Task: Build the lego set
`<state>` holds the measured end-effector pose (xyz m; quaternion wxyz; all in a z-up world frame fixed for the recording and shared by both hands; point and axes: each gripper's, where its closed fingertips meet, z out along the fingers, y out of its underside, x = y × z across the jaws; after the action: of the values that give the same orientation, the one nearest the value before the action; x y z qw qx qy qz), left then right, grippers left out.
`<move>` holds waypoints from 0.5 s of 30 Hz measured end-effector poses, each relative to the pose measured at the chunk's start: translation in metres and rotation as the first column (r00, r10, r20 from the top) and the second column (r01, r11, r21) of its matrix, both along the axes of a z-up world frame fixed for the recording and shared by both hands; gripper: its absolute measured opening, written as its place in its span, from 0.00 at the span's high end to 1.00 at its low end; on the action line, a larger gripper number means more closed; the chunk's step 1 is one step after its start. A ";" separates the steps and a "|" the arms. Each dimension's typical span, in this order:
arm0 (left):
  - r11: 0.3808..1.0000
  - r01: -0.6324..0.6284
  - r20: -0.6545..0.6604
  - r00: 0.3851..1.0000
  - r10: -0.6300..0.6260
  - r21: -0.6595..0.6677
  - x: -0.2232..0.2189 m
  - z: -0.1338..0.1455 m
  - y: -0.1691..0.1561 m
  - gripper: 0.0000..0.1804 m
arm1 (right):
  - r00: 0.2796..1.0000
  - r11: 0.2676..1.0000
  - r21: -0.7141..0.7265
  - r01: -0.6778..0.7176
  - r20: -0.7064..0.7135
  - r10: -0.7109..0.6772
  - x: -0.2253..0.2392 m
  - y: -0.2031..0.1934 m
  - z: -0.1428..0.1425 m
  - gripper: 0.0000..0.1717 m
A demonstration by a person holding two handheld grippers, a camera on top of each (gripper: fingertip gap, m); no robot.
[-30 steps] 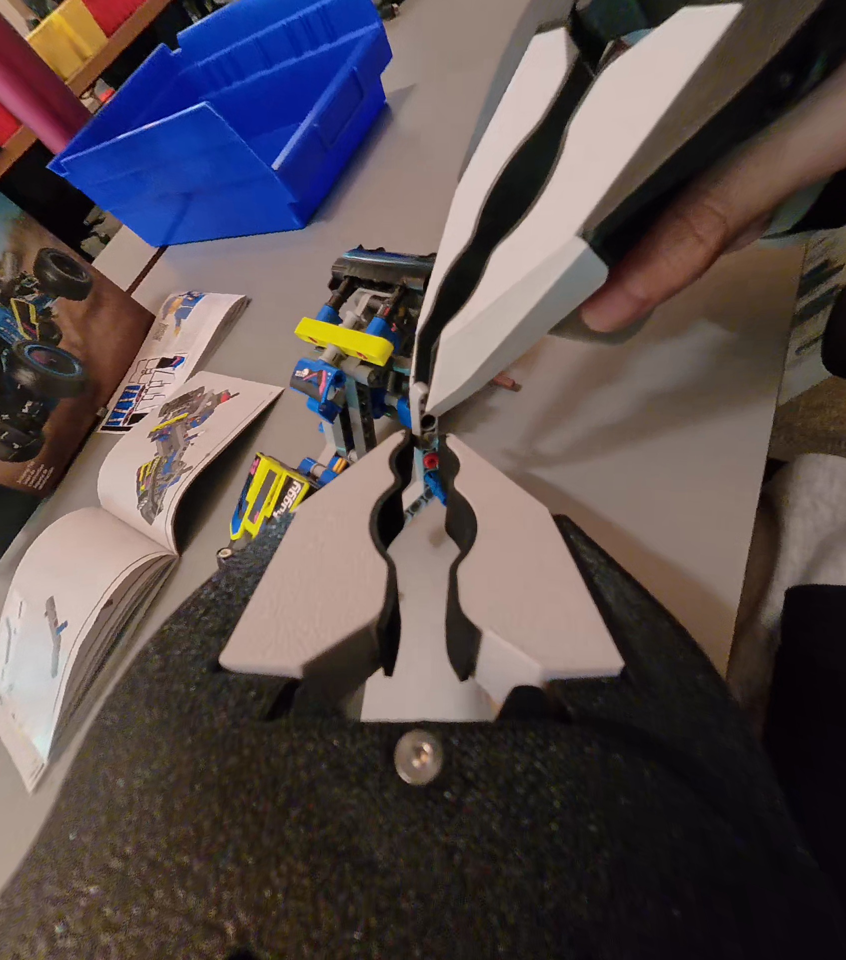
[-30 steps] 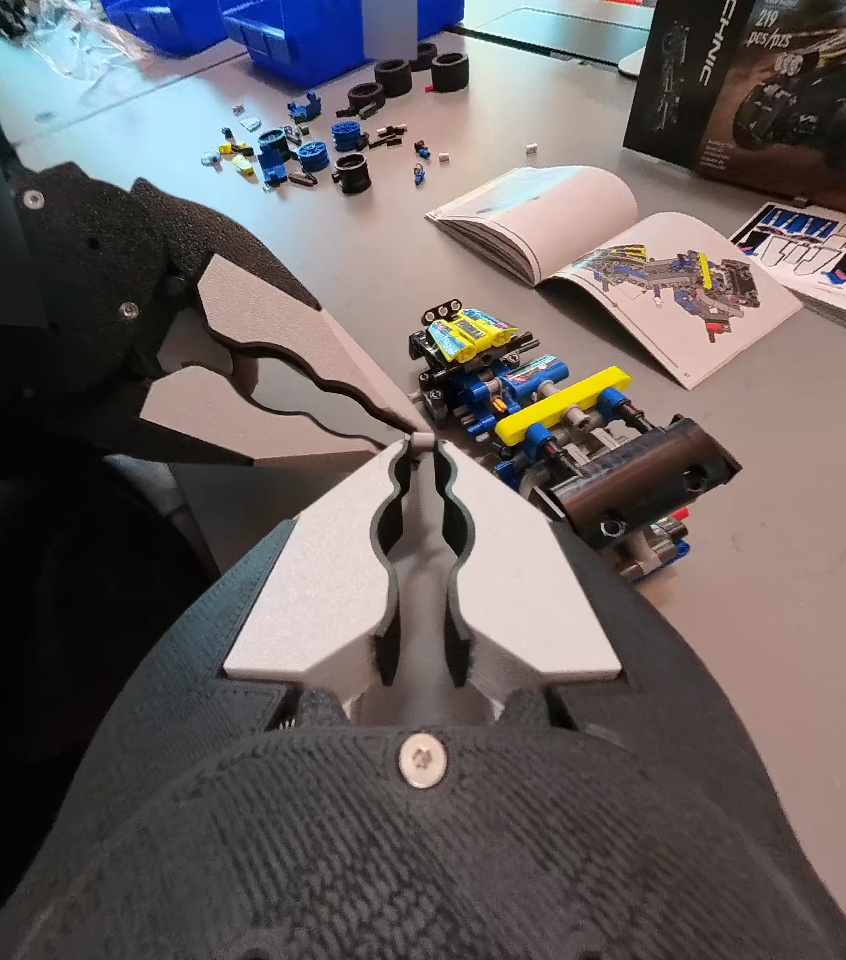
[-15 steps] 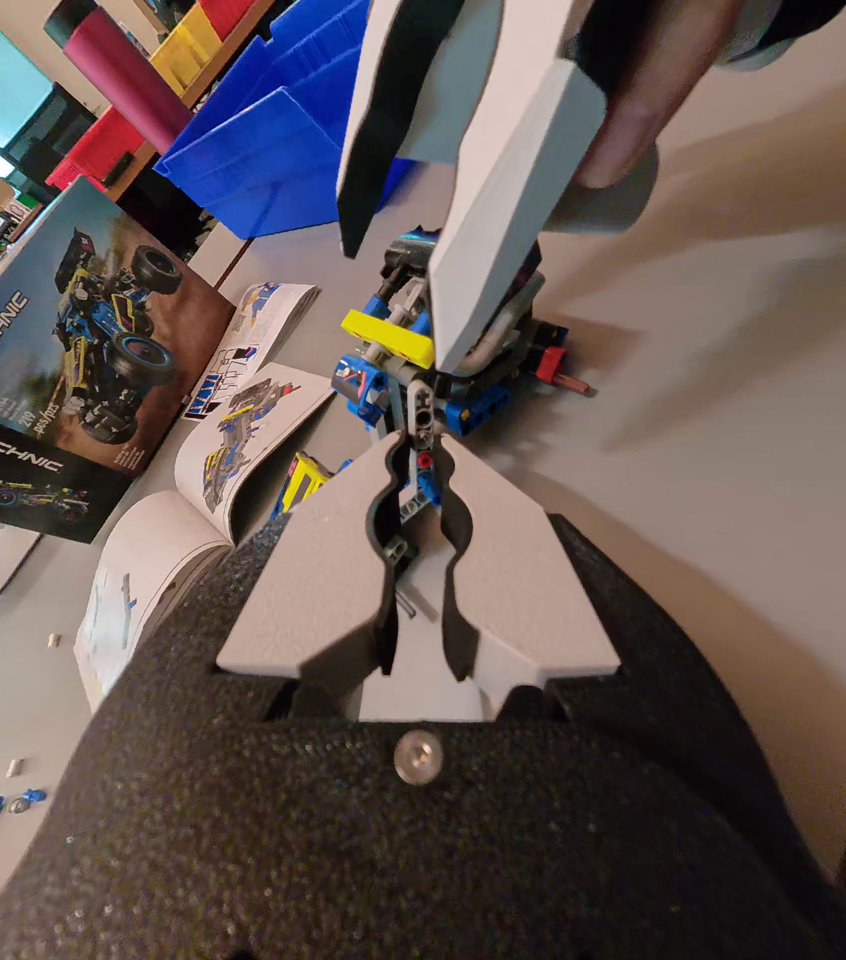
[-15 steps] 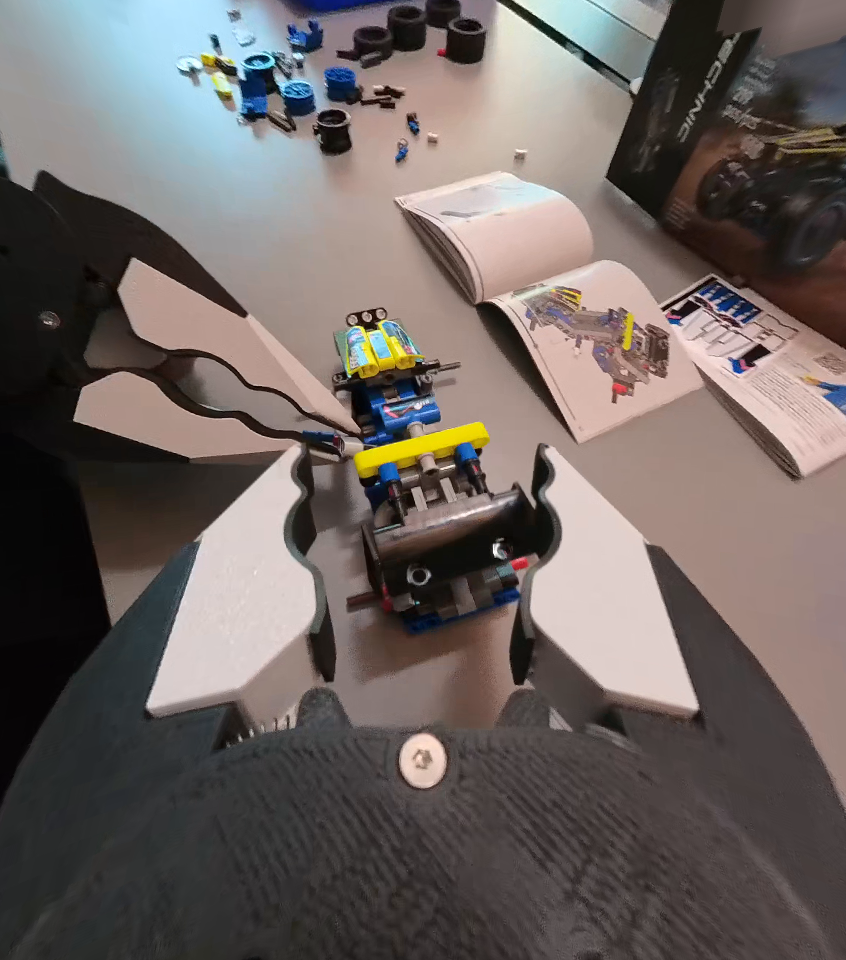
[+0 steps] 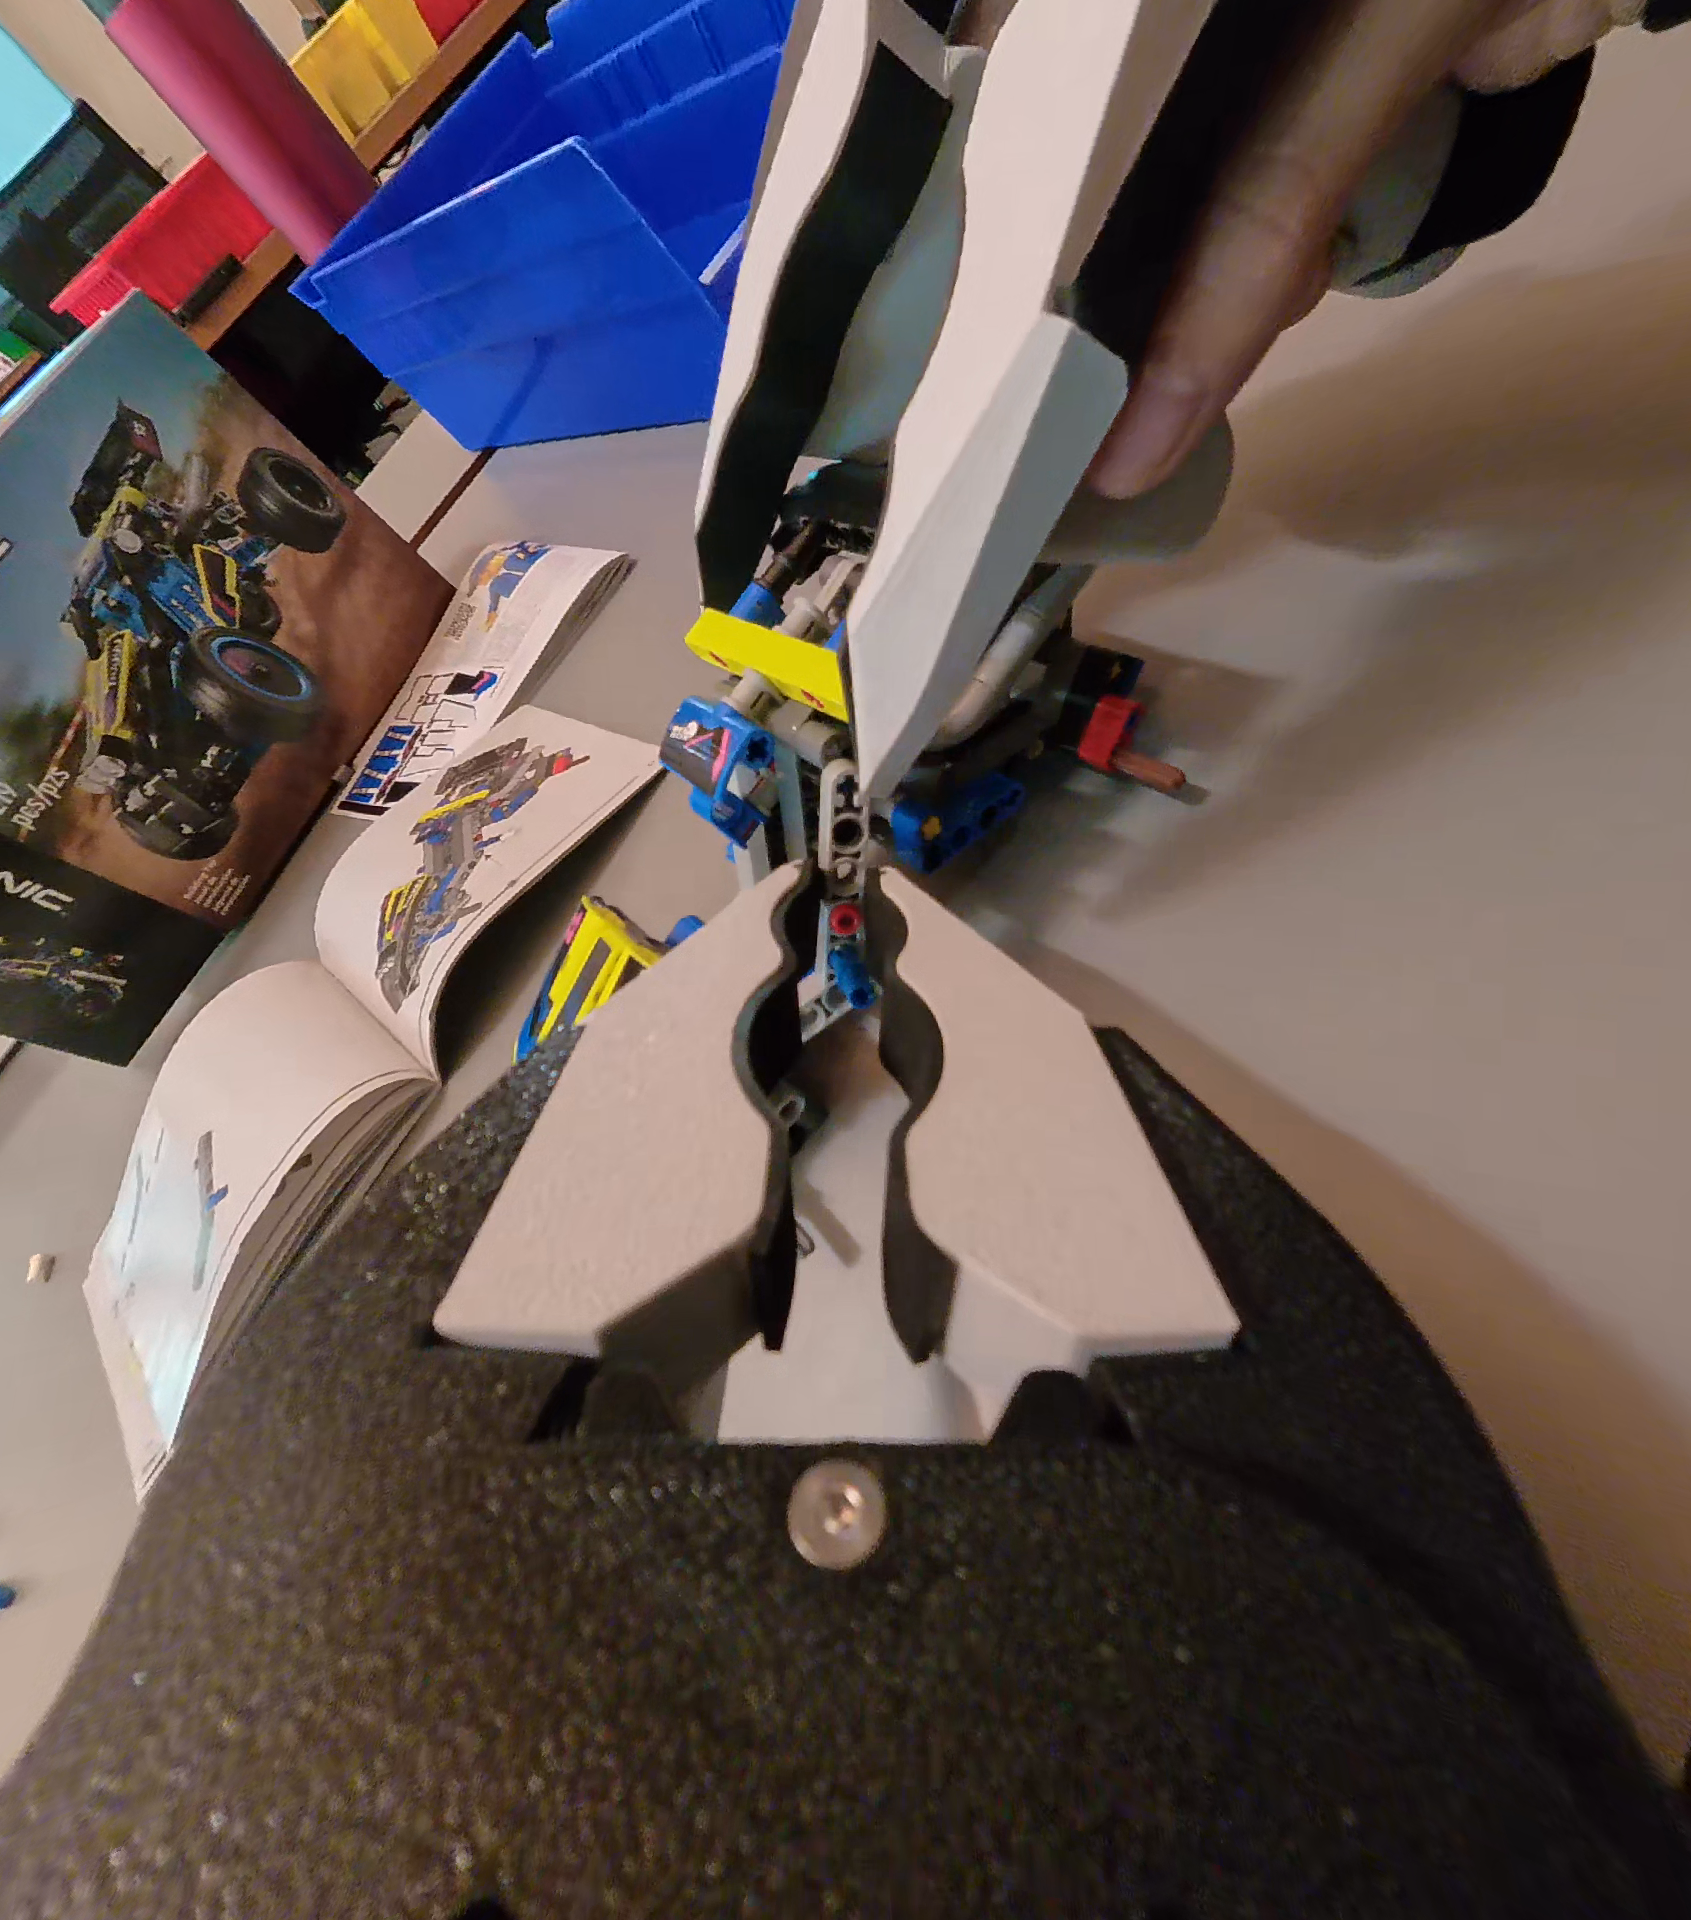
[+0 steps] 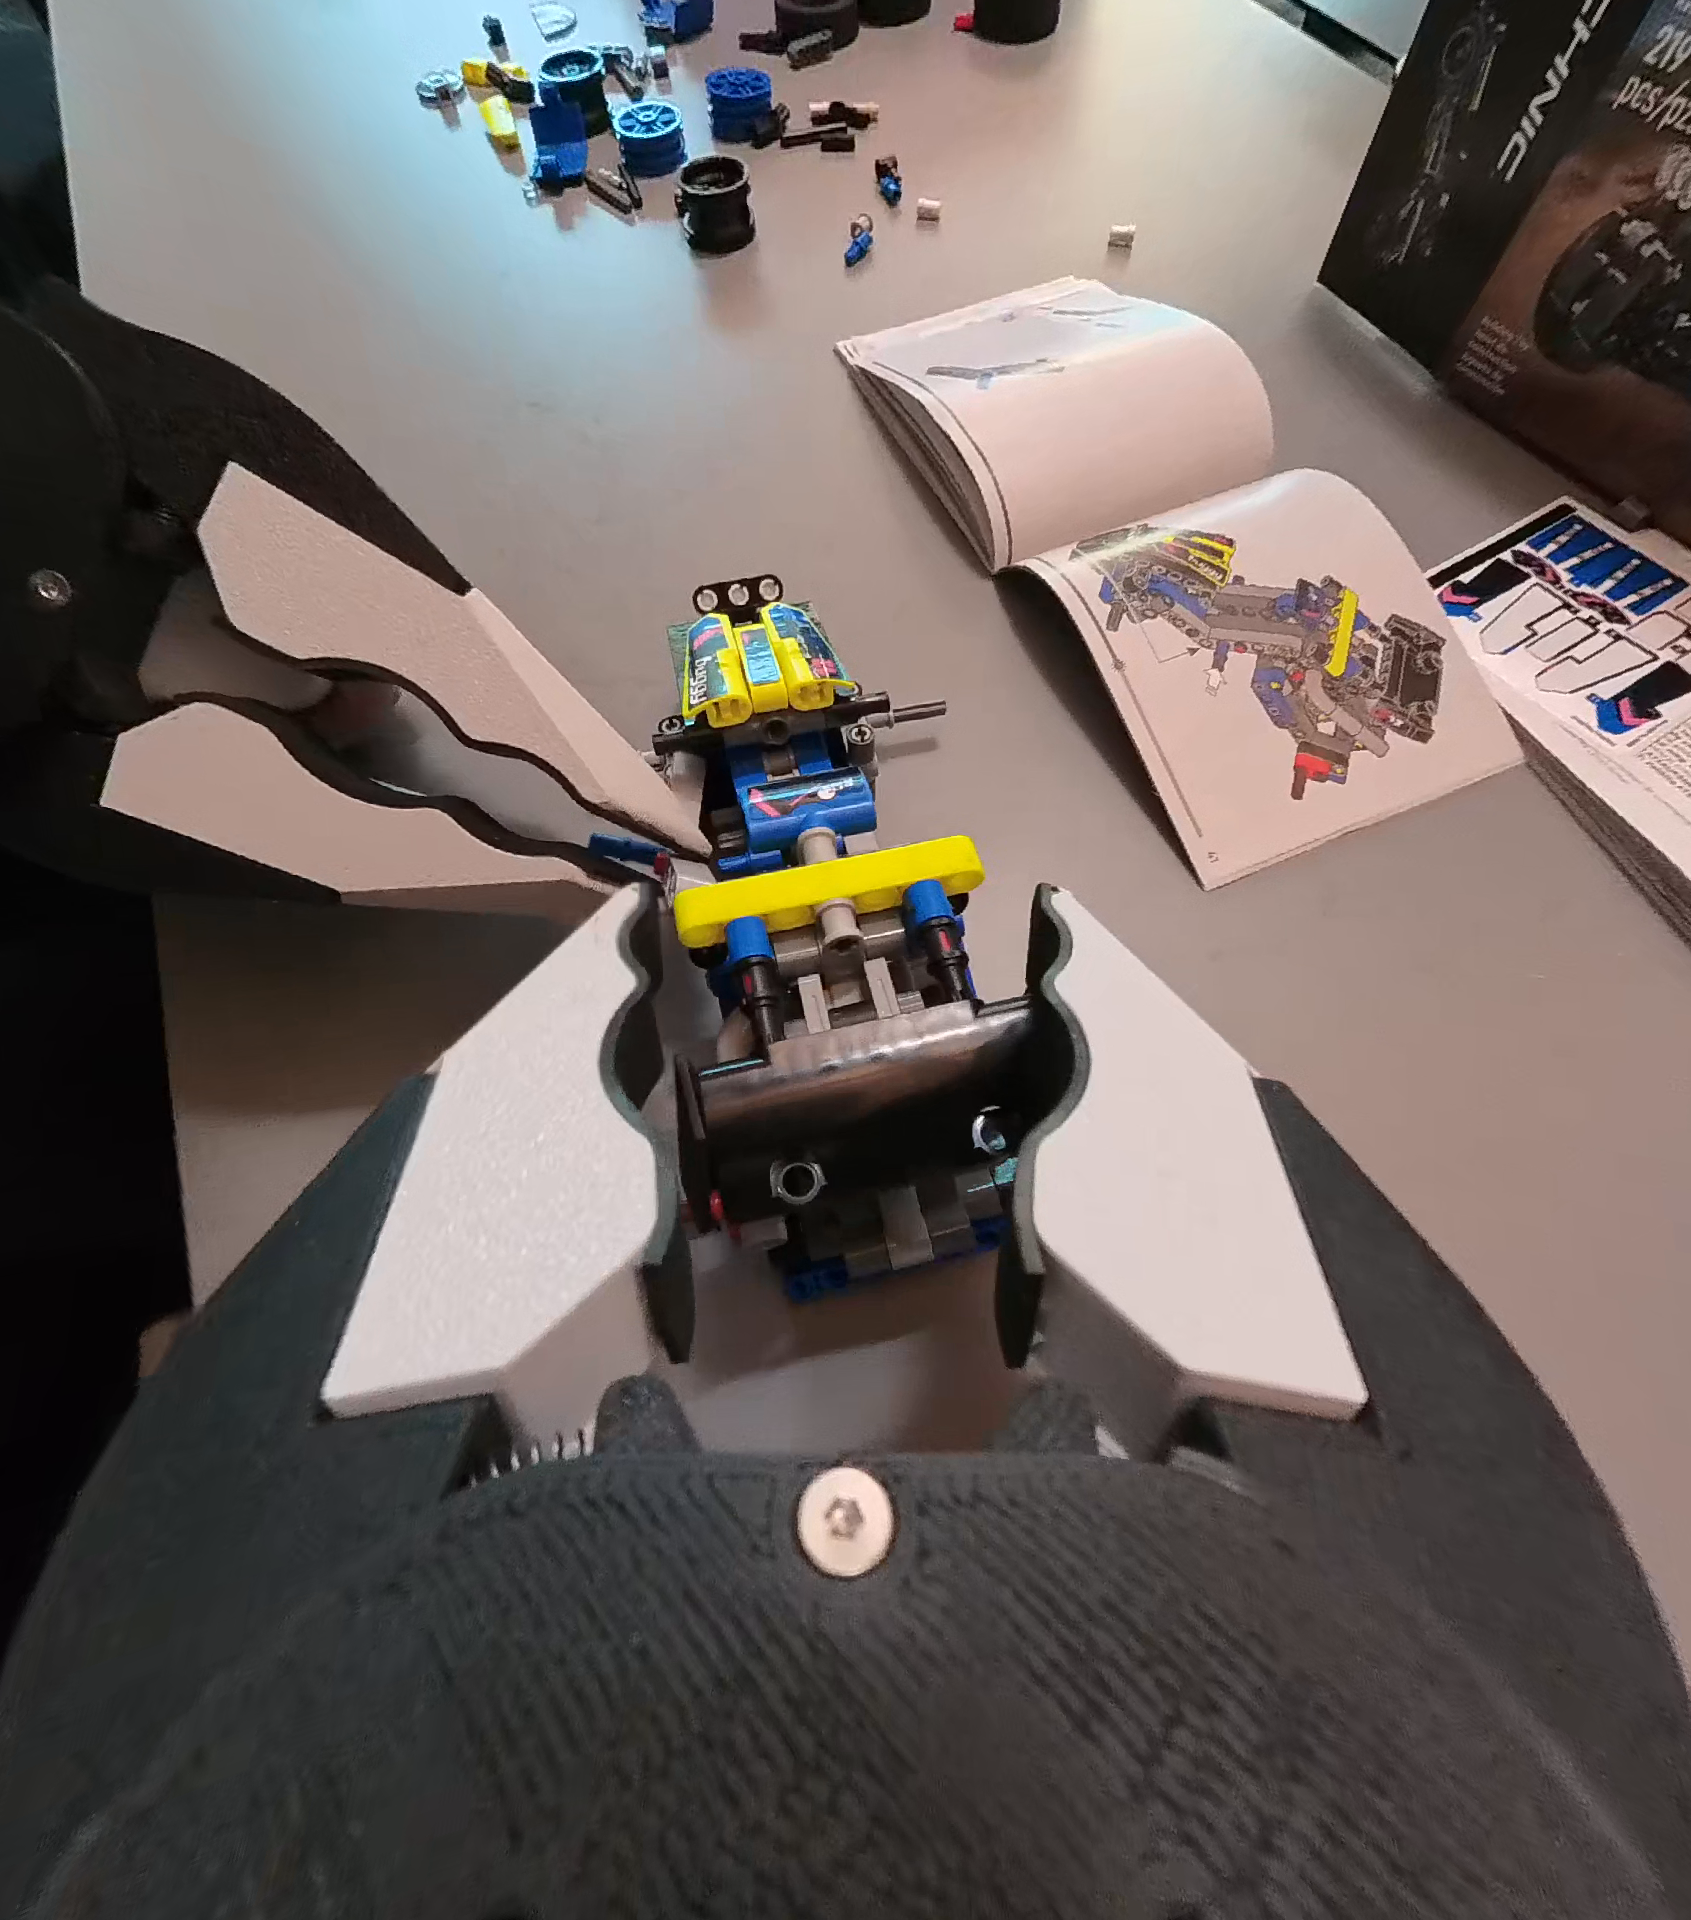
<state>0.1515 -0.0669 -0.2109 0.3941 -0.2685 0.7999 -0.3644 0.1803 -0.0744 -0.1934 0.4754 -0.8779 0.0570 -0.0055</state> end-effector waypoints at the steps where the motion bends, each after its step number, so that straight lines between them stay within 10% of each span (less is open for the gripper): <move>1: 1.000 -0.003 -0.007 1.000 0.003 -0.002 0.000 0.000 0.001 0.98 | 1.000 1.000 -0.001 0.000 0.008 0.000 0.000 0.000 0.000 0.60; 15: 0.999 -0.018 0.001 1.000 0.018 -0.040 0.000 0.003 0.004 0.98 | 0.998 0.998 -0.006 0.063 0.022 -0.063 0.006 -0.006 0.010 0.57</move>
<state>0.1511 -0.0625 -0.2081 0.3926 -0.2831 0.7896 -0.3772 0.1867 -0.0808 -0.1832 0.4728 -0.8771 0.0795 -0.0302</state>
